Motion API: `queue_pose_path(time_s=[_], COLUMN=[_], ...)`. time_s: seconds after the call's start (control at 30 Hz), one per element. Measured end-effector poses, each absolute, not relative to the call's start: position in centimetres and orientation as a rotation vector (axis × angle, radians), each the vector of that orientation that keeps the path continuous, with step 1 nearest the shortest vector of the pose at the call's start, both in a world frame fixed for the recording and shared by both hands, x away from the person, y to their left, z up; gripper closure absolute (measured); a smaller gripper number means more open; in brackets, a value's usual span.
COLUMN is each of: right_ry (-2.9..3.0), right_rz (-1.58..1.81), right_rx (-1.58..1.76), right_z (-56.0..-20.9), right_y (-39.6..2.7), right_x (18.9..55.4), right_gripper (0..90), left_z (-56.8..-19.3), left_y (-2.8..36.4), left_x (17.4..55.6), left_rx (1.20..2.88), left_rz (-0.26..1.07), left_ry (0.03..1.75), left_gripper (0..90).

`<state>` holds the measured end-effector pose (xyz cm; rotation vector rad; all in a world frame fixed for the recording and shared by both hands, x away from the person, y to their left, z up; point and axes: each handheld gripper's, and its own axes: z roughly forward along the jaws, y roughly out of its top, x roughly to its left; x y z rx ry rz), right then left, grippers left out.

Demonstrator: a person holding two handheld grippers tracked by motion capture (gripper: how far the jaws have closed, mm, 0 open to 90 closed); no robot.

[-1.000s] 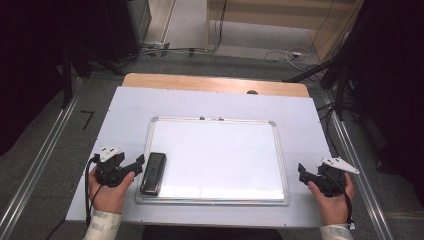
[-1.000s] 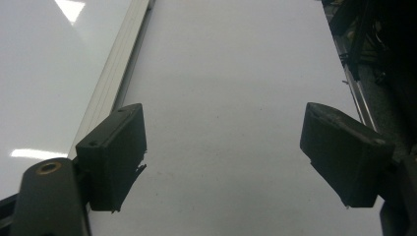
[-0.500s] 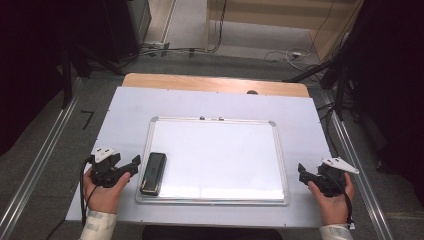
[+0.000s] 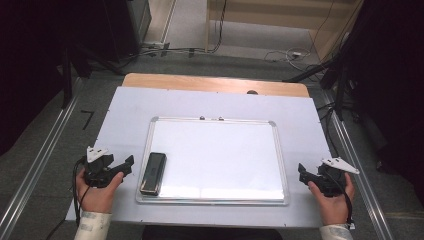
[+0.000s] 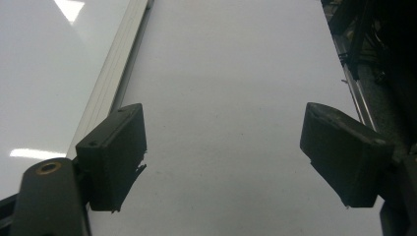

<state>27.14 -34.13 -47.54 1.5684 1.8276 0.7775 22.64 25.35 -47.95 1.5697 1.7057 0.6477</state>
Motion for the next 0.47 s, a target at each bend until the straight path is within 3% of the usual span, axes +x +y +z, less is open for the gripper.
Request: queue_pose_path(time_s=[0.47], right_ry=[1.837], right_rz=[0.804], right_rx=[1.598], right_z=[-47.9], right_y=[-34.4], right_x=[27.3], right_gripper=[14.7], left_z=[-48.6], left_y=[27.0], left_x=[22.9], left_rx=[1.548], left_rz=[0.641], left_ry=[1.743], left_gripper=[30.3])
